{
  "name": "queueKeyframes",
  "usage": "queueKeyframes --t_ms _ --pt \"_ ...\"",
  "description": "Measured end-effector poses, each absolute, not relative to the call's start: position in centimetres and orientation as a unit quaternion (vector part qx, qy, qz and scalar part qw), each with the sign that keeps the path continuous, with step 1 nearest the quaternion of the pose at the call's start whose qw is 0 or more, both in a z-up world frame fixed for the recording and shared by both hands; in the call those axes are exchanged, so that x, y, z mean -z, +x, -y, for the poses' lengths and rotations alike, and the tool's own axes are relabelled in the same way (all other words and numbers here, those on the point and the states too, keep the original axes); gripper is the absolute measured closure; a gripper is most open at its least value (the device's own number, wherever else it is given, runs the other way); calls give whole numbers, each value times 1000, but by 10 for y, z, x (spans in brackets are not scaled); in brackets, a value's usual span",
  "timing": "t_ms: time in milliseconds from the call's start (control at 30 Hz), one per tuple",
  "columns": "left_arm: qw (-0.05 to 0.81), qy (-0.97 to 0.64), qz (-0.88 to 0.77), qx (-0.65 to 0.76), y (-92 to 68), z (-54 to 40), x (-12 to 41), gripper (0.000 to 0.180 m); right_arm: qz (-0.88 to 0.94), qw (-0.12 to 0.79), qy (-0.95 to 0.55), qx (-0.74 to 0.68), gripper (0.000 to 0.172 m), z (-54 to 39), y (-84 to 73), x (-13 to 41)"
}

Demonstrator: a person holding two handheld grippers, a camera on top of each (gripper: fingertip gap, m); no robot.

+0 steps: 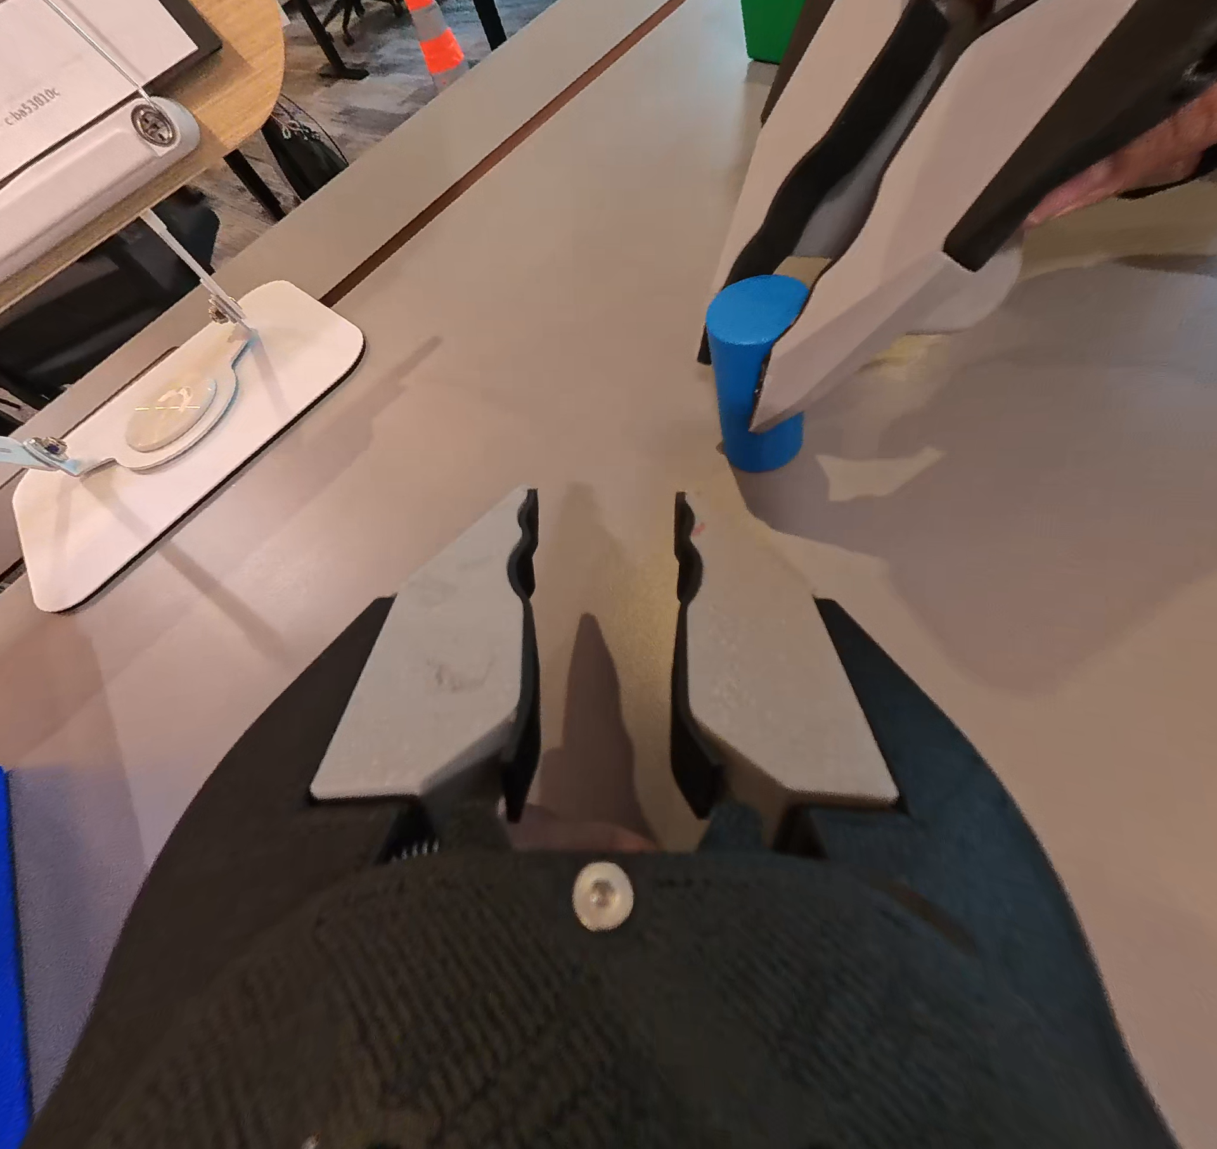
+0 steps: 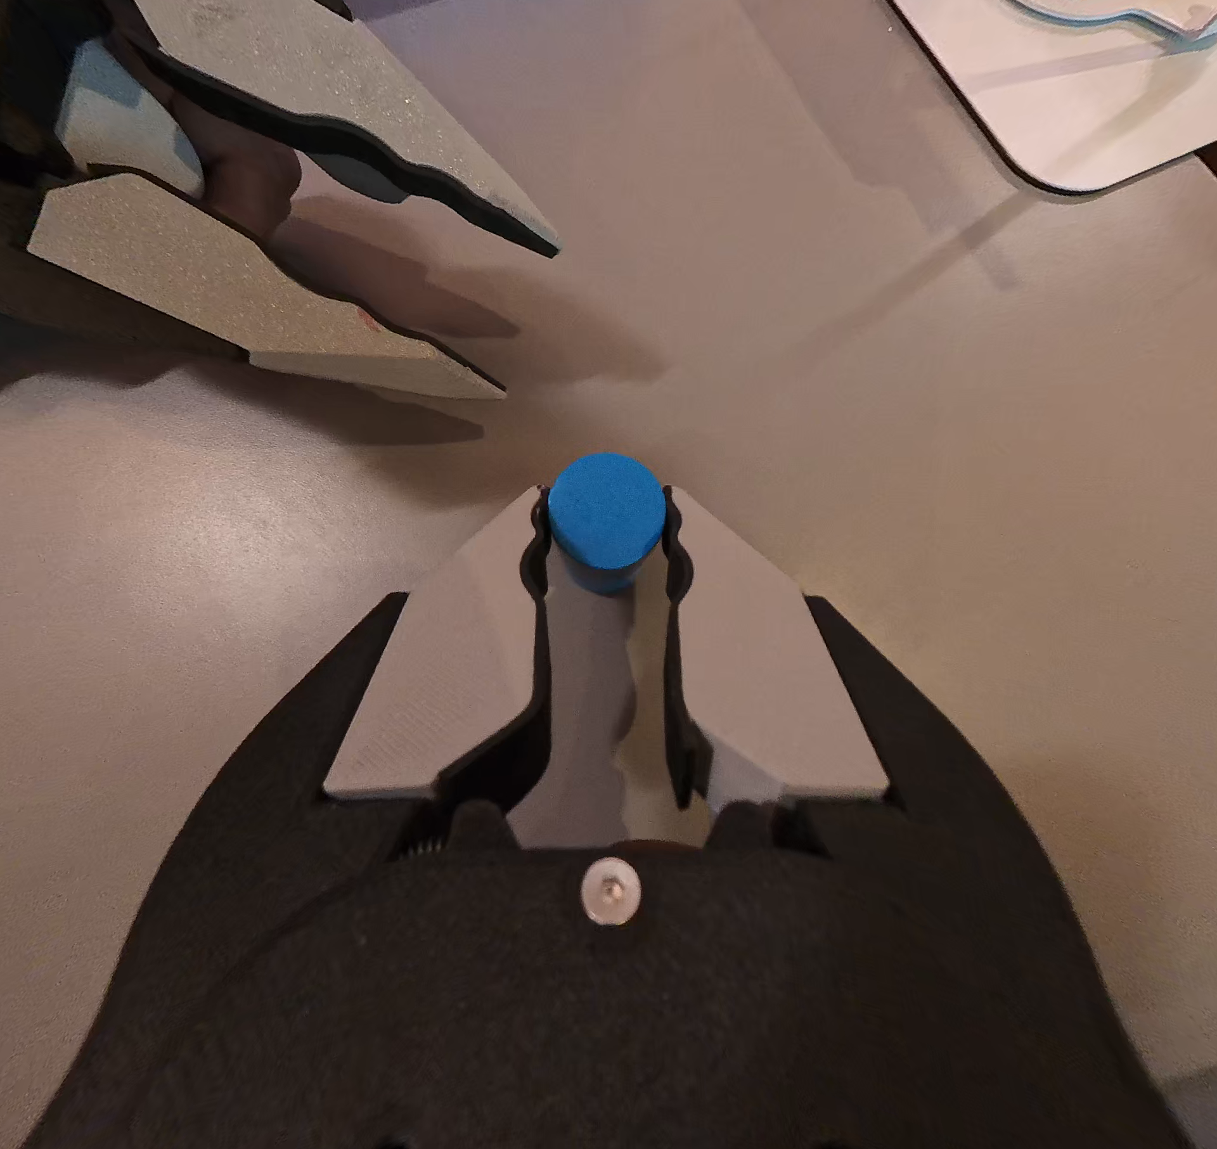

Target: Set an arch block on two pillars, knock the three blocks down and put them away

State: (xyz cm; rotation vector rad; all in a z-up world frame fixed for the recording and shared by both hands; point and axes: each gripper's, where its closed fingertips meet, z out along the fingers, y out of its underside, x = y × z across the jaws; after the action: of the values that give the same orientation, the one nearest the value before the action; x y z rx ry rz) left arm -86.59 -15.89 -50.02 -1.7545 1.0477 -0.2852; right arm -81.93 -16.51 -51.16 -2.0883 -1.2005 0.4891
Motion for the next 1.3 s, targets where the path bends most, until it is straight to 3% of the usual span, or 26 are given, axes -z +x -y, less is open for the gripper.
queueKeyframes --t_ms 200,400,633,867,1167,1300 --pt "511 -731 -436 118 -866 159 501 141 453 347 -794 -212 134 167 -822 503" --pt "510 -732 -437 113 -866 160 502 140 428 405 -768 -251 116 164 -825 470" --pt "510 -741 -418 129 -872 165 496 137 382 500 -734 -256 119 153 -821 430" --pt "532 -723 -403 180 -900 214 456 134 351 545 -714 -265 125 150 -816 408" --pt "537 -729 -401 142 -1019 232 380 133 370 538 -713 -256 125 153 -826 415" --pt "512 -771 -366 96 -1088 208 379 134 372 540 -710 -257 126 155 -828 413"
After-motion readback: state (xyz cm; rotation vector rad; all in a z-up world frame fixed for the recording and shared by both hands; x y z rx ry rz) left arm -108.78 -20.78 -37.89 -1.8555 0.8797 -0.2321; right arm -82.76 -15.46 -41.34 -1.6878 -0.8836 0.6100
